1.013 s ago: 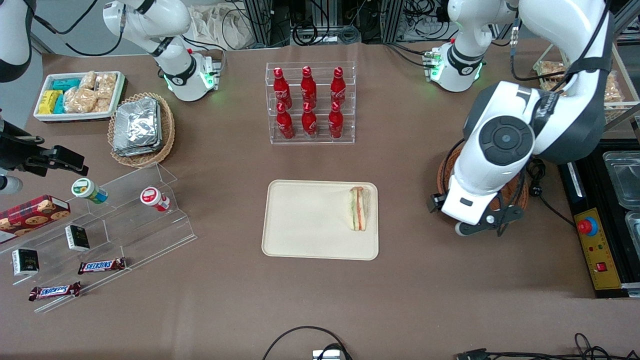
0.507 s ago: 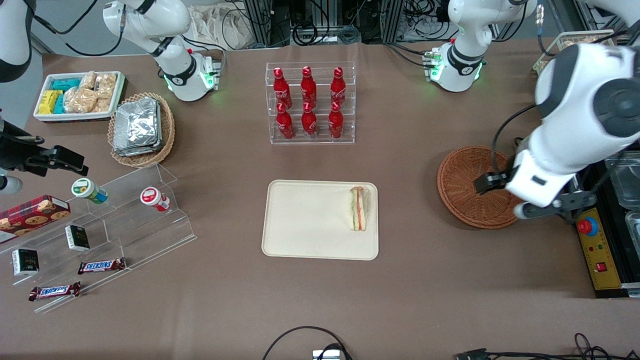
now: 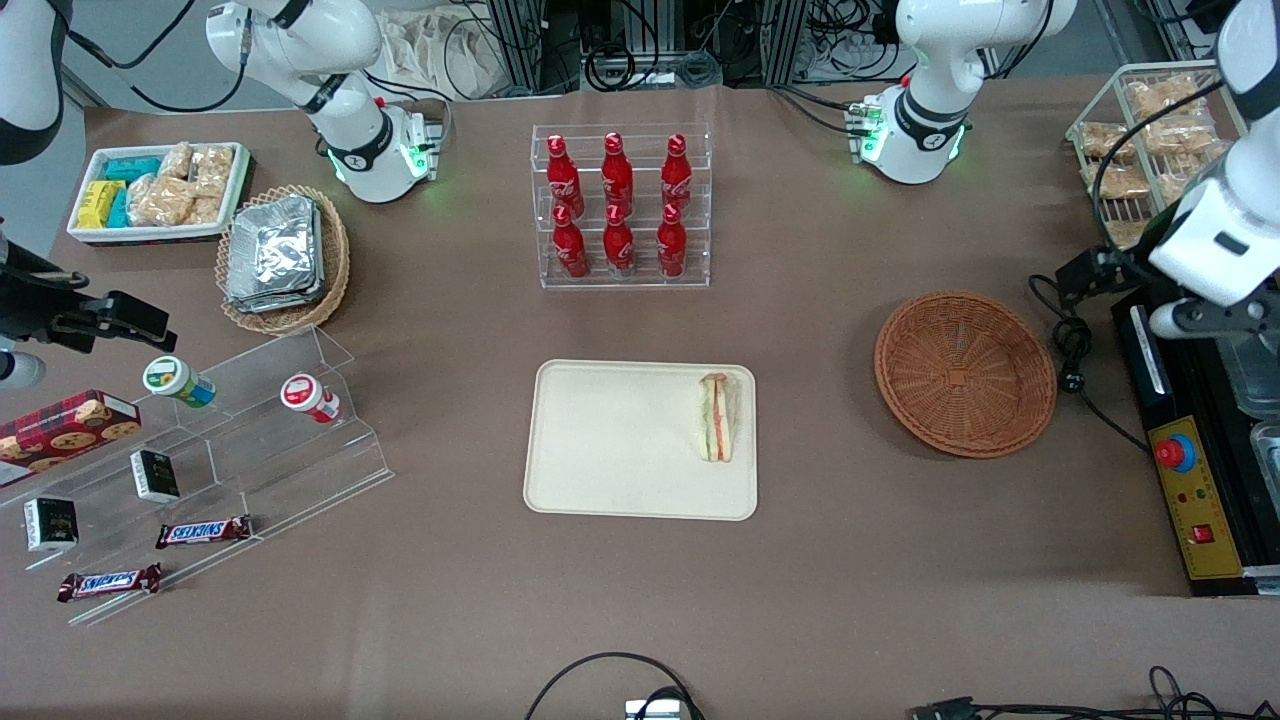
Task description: Place sandwich from basket to tray
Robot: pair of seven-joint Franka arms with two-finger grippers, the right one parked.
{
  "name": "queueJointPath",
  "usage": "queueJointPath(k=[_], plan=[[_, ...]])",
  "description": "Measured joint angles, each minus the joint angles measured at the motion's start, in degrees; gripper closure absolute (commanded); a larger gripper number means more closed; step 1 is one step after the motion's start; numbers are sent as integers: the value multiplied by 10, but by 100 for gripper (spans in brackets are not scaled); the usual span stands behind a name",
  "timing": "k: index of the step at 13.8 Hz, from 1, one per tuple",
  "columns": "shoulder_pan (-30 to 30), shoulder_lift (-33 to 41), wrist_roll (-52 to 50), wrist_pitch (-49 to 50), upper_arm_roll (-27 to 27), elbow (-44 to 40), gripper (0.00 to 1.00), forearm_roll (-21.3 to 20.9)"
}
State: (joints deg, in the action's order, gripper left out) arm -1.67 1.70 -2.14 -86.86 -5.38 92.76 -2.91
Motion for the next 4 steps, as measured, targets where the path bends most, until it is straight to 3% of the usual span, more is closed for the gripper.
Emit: queueJointPath(k=[4], plan=[[6,30,30,22,15,1,0,9]])
